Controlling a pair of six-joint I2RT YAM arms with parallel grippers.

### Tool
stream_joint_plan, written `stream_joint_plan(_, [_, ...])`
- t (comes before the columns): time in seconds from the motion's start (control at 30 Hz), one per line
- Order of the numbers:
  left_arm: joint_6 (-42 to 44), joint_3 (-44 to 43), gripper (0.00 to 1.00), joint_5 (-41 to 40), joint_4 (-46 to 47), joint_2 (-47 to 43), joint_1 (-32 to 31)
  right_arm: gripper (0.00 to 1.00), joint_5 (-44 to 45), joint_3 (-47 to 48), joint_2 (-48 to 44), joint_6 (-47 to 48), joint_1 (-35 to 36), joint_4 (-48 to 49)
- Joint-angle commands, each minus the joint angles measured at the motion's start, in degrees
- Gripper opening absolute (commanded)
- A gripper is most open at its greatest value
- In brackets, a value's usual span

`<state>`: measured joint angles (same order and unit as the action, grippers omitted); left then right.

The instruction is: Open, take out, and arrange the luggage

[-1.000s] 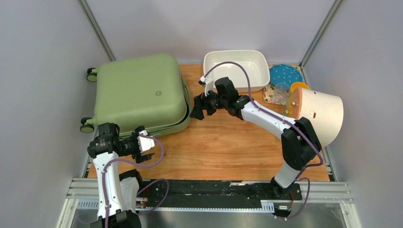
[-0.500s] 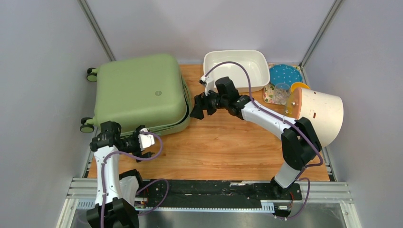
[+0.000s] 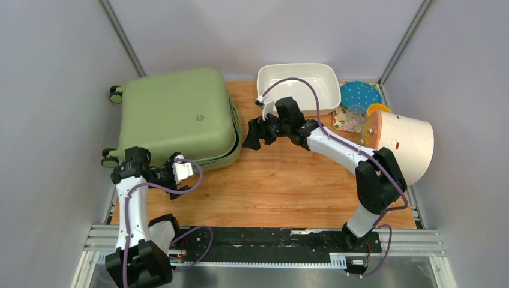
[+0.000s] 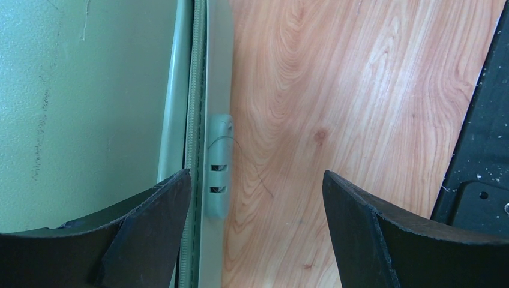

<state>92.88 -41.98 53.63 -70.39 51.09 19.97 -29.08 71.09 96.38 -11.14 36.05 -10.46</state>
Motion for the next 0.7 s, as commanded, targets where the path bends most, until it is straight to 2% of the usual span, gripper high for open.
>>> stream_joint_plan(0.0, [-0.41, 0.31, 0.88, 1.31, 3.06, 0.24, -0.02, 0.85, -0.98, -0.16, -0.93, -0.55, -0.72, 1.41])
stream_joint_plan(0.4, [-5.51, 3.91, 0.88, -3.6, 11.85, 3.22, -0.1, 0.85, -1.94, -0.87, -0.84, -0.55, -1.25, 1.41])
stream_joint_plan(0.67, [-2.26, 6.29, 0.87, -7.57, 11.42, 5.95, -1.51, 0.85, -2.21, -0.78, -0.14, -0.55, -1.51, 1.41])
